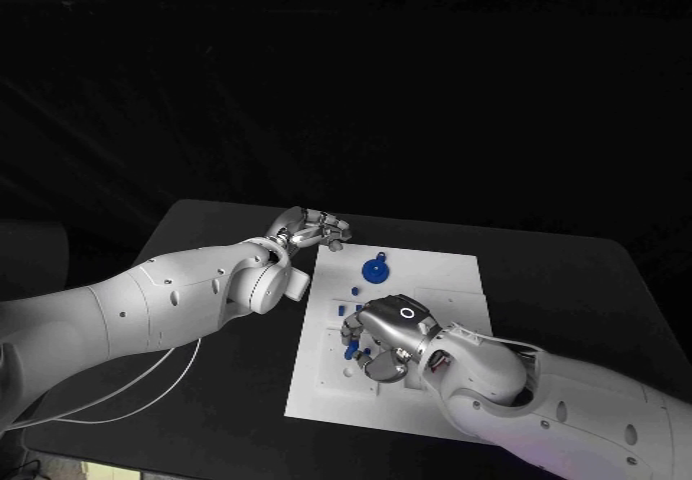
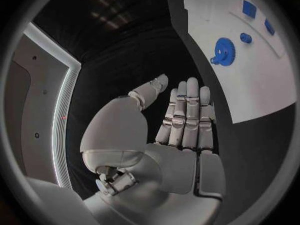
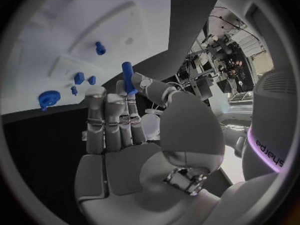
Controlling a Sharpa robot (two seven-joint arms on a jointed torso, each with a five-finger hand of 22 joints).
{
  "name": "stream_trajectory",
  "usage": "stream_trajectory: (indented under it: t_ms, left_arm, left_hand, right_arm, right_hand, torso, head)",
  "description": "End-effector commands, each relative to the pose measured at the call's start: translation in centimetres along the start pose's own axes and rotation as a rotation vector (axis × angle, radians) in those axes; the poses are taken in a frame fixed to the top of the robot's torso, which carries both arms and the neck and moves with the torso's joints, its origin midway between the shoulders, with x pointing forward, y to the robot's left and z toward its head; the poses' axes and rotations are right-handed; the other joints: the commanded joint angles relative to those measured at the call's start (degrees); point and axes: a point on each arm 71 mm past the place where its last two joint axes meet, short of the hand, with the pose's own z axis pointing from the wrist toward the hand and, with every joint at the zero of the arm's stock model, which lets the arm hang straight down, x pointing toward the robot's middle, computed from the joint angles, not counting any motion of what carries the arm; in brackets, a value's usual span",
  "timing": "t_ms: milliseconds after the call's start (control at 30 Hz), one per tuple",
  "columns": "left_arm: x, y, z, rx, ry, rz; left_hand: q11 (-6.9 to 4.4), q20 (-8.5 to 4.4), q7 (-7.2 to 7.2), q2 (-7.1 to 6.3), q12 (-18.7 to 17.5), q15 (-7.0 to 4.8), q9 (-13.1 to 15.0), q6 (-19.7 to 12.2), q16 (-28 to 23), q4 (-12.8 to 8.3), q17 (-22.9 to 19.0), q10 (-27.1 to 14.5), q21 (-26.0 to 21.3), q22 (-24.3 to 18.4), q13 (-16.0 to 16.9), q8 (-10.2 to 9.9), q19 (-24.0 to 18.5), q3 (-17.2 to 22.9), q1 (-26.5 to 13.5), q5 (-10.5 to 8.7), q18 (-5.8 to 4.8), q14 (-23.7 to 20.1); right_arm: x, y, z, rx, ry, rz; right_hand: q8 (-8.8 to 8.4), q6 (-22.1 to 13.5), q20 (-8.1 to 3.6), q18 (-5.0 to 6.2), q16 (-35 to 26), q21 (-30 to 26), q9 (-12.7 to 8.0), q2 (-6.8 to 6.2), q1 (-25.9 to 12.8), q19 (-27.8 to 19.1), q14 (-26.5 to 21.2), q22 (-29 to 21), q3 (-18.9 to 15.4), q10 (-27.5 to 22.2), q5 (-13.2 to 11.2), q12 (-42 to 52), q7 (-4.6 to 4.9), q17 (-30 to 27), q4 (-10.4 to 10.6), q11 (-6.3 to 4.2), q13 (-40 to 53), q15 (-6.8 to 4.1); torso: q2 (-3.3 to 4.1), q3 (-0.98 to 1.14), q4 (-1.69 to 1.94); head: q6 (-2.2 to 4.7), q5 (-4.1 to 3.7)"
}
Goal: Assemble the parts on the task board
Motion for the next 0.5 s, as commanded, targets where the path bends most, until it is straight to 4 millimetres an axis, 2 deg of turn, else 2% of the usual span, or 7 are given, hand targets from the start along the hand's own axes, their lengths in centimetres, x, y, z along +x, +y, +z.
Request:
stream_trajectory:
  t_ms: [33,500]
  left_arm:
    - [0.3,-0.2,0.1,0.013,0.015,-0.010]
    - [0.5,-0.3,0.1,0.014,0.020,-0.012]
  left_hand:
    - [0.08,0.31,-0.08,0.62,-0.31,-0.14,-0.07,-0.33,-0.35,-0.01,0.10,-0.33,-0.39,0.10,-0.08,0.25,0.19,-0.42,0.10,-0.14,-0.30,0.33]
    - [0.08,0.31,-0.08,0.63,-0.31,-0.14,-0.09,-0.33,-0.42,-0.01,0.17,-0.34,-0.42,0.12,-0.09,0.27,0.19,-0.44,0.09,-0.14,-0.31,0.35]
  right_arm:
    - [0.7,0.8,0.2,-0.037,-0.005,-0.028]
    - [3.5,1.1,0.4,-0.037,0.038,-0.044]
  right_hand:
    - [0.22,0.45,-0.40,4.94,0.20,0.40,0.02,0.42,-0.17,0.20,-0.02,1.09,0.40,2.07,-0.07,0.13,-0.09,-0.07,-0.02,-0.38,0.09,-0.55]
    - [0.20,0.49,-0.46,4.94,0.19,0.43,0.03,0.47,-0.14,0.23,0.00,1.08,0.47,2.07,-0.07,0.11,-0.11,-0.07,-0.24,-0.39,0.15,-0.55]
  torso:
    - [0.00,-0.02,-0.01]
    - [0.02,0.03,-0.05]
  head:
    - [-0.12,0.32]
    - [-0.71,0.88]
